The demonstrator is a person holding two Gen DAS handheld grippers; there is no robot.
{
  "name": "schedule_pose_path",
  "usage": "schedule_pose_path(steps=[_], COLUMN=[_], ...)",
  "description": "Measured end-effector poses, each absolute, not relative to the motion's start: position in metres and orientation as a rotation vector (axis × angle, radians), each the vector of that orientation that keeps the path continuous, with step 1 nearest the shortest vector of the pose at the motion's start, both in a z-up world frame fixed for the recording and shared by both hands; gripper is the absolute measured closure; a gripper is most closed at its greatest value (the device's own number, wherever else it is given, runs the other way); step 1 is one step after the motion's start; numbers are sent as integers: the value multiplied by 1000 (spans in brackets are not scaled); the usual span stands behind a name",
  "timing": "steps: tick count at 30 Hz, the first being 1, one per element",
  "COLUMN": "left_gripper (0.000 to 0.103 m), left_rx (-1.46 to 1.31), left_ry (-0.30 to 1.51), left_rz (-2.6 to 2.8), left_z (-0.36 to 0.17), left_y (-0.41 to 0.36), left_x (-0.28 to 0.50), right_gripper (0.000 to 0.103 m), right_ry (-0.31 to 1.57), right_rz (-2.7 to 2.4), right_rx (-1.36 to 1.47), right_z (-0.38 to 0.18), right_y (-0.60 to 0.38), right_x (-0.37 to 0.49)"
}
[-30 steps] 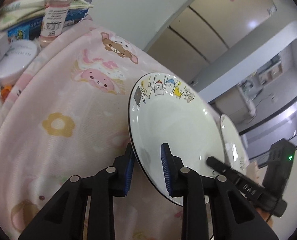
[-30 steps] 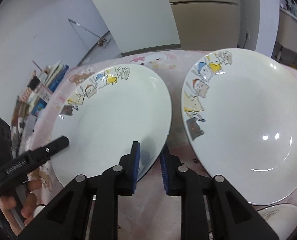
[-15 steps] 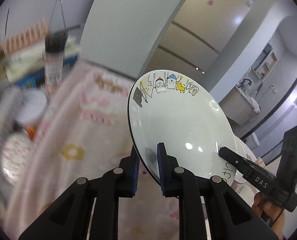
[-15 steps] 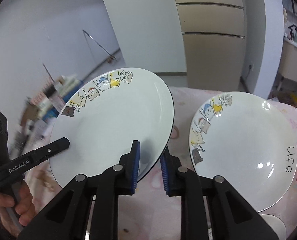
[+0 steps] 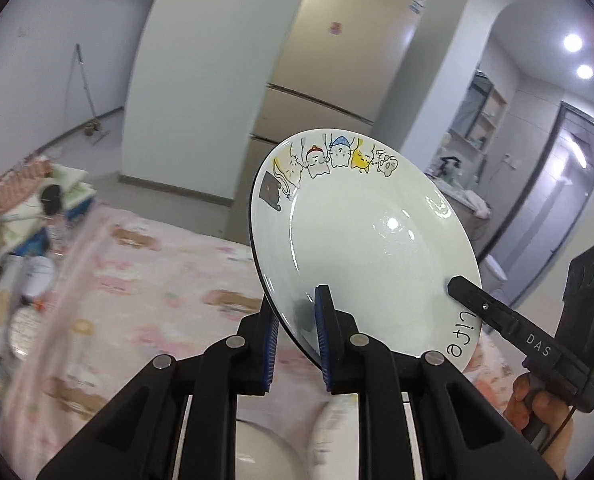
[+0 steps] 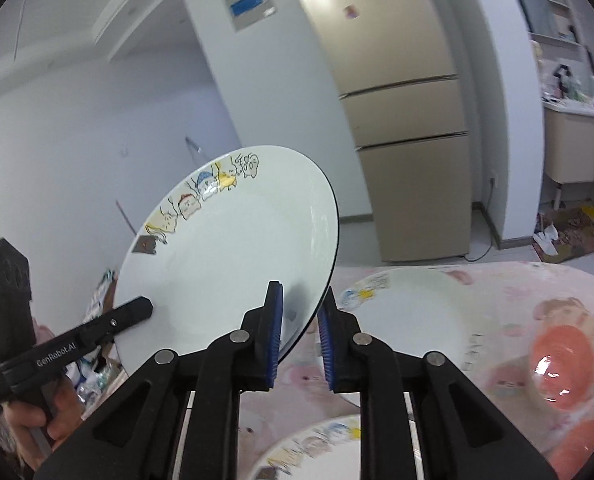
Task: Organize plates and bowls
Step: 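Lift both plates and carry them toward the other cartoon-rim plate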
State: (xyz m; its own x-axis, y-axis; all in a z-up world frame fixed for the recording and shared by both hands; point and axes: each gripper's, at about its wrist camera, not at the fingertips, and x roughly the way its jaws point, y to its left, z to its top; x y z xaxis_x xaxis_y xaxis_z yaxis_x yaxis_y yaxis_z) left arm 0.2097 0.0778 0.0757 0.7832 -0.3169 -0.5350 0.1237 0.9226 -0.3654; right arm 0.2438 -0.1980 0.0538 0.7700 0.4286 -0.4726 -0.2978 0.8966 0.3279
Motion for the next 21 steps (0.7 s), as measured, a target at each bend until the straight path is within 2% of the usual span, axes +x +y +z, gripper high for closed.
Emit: schedule_pose_path(steps=[8, 15, 21], left_gripper=[84, 84, 84], left_rx=[-343, -318, -321], left_ry=[694, 729, 817], left_rz=[-299, -244, -220], left_z=[71, 47, 1], left_y=[5, -6, 0], left_x=[226, 254, 282], right_gripper=[87, 87, 87], right_ry=[547, 557, 614], right_rz=[315, 288, 244], right_rx=[318, 385, 406], right_z=[46, 22, -15], right_y=[-266, -281, -287], right_x=[244, 258, 273])
